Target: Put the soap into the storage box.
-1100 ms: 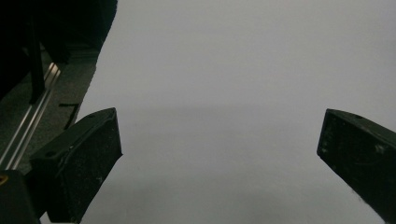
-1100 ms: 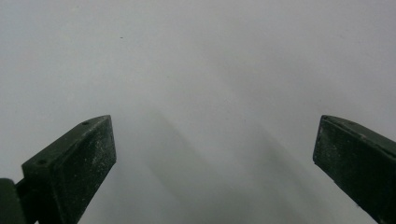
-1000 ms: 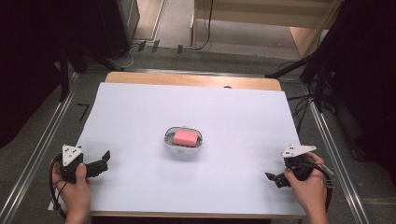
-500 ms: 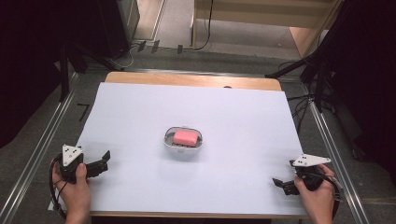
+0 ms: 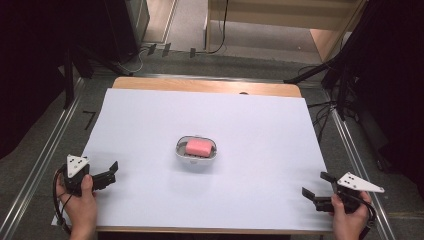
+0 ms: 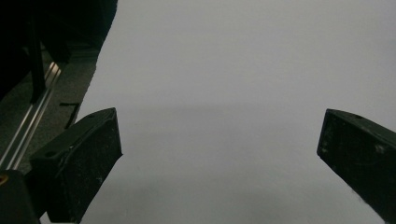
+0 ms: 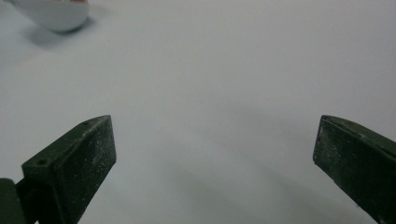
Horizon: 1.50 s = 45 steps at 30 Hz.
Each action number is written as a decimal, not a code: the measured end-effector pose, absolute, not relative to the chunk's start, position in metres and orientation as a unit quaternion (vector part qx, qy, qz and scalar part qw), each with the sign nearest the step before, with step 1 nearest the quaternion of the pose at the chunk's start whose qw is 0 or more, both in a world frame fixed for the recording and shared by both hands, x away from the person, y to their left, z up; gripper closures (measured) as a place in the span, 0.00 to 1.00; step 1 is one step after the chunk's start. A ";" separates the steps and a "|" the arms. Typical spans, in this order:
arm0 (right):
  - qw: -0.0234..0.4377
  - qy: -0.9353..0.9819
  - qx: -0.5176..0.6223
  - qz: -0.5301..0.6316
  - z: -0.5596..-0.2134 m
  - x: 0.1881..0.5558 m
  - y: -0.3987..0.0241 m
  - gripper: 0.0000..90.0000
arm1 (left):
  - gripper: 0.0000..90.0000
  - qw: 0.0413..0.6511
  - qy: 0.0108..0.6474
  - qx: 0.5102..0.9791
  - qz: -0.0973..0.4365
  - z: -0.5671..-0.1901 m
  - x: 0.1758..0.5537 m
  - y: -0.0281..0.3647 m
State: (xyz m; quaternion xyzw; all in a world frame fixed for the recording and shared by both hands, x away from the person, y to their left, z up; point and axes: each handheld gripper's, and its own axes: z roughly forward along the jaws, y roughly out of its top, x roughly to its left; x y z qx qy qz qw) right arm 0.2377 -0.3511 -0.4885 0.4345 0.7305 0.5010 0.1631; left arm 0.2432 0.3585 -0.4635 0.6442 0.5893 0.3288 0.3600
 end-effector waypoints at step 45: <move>0.153 0.728 0.444 0.499 -0.490 0.239 -0.352 0.15 | 0.00 0.357 0.589 0.646 0.328 -0.463 0.244 0.358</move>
